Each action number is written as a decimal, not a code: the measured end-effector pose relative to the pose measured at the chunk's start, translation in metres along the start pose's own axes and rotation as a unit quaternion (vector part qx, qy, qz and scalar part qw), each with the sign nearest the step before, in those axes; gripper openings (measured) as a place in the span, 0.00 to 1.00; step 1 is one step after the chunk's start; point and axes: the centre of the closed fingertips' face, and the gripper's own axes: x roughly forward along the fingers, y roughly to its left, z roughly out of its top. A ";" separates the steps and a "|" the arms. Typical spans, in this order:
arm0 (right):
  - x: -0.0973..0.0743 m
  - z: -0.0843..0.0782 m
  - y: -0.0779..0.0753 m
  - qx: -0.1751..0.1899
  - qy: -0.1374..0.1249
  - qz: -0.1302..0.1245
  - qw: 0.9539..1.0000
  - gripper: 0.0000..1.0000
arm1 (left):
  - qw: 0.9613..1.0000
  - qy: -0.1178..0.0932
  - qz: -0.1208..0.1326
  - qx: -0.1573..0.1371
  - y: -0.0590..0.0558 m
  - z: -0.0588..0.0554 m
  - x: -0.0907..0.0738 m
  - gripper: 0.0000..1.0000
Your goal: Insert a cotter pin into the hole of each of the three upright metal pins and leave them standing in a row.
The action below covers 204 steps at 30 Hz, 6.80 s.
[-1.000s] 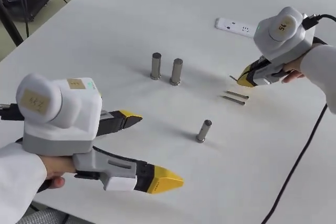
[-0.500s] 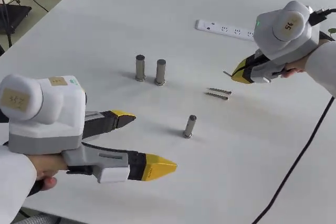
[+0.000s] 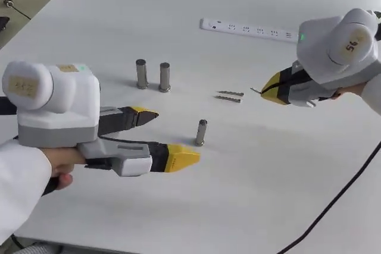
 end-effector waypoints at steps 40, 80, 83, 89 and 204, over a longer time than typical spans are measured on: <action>-0.019 0.073 0.093 -0.060 -0.079 -0.046 0.994 0.00 | 0.983 -0.009 -0.095 -0.158 -0.043 0.021 0.030 0.10; -0.020 0.076 0.087 -0.009 -0.116 -0.039 0.992 0.07 | 0.995 0.000 -0.091 -0.029 -0.050 0.021 0.024 0.00; -0.018 0.066 0.085 0.012 -0.108 -0.031 0.994 0.08 | 0.993 -0.016 -0.095 0.063 -0.052 0.025 0.021 0.00; -0.021 0.071 0.093 0.090 -0.160 0.029 0.982 0.05 | 0.986 -0.008 -0.102 0.133 -0.054 0.020 0.017 0.00; 0.053 0.031 0.073 0.078 -0.018 0.137 0.987 0.00 | 0.983 0.059 0.006 0.176 0.040 -0.042 0.080 0.07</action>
